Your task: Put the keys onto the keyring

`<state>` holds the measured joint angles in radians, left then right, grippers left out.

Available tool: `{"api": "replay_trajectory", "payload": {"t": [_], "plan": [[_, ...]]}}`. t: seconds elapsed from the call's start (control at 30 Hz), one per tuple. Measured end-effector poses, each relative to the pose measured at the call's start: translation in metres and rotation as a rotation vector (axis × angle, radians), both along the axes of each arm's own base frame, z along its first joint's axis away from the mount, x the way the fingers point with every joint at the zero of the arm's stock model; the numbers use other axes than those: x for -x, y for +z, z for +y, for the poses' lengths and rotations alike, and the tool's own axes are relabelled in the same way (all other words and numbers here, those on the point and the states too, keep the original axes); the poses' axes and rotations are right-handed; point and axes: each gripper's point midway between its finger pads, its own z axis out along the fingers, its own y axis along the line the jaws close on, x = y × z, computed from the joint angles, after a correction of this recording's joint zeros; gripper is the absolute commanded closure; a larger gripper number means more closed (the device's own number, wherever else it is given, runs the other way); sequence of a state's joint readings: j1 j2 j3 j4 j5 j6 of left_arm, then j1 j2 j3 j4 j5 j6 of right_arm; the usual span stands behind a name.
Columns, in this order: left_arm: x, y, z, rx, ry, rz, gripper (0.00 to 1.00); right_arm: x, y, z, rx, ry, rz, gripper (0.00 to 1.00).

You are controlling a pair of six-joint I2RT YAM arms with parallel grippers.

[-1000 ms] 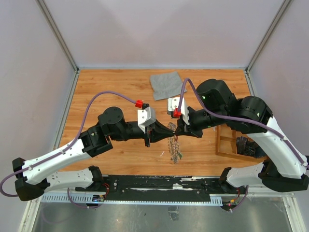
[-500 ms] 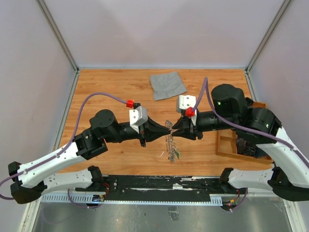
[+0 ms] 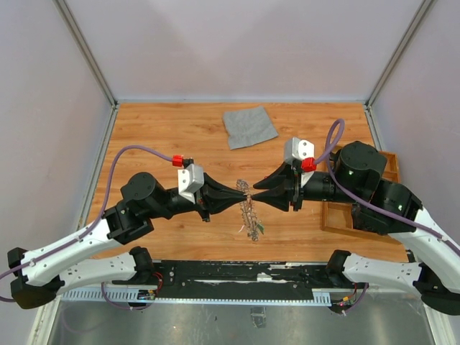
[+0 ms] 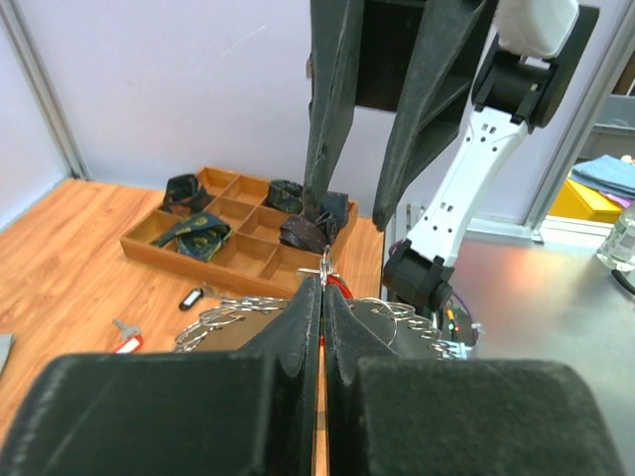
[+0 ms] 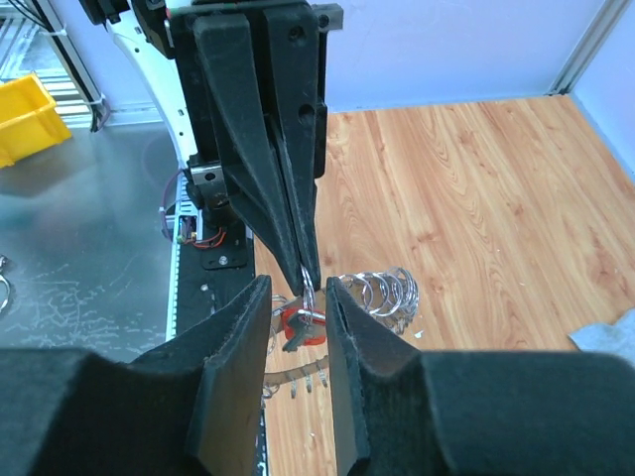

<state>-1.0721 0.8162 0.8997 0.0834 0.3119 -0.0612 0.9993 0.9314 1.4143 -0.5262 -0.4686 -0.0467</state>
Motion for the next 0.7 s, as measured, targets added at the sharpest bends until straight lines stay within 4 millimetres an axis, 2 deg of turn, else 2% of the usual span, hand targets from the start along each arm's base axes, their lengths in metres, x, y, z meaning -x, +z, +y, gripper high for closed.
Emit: {"api": "replay_trajectory", "payload": {"t": [0.33,0.7], "plan": [[0.013,0.022,0.01,0.091,-0.039,-0.061,1.0,0.012,-0.003,0.008,-0.039,0.073,0.042,0.7],[0.019,0.025,0.01,0.103,-0.073,-0.077,0.99,0.021,0.002,0.008,-0.059,0.118,0.038,0.74]]}}
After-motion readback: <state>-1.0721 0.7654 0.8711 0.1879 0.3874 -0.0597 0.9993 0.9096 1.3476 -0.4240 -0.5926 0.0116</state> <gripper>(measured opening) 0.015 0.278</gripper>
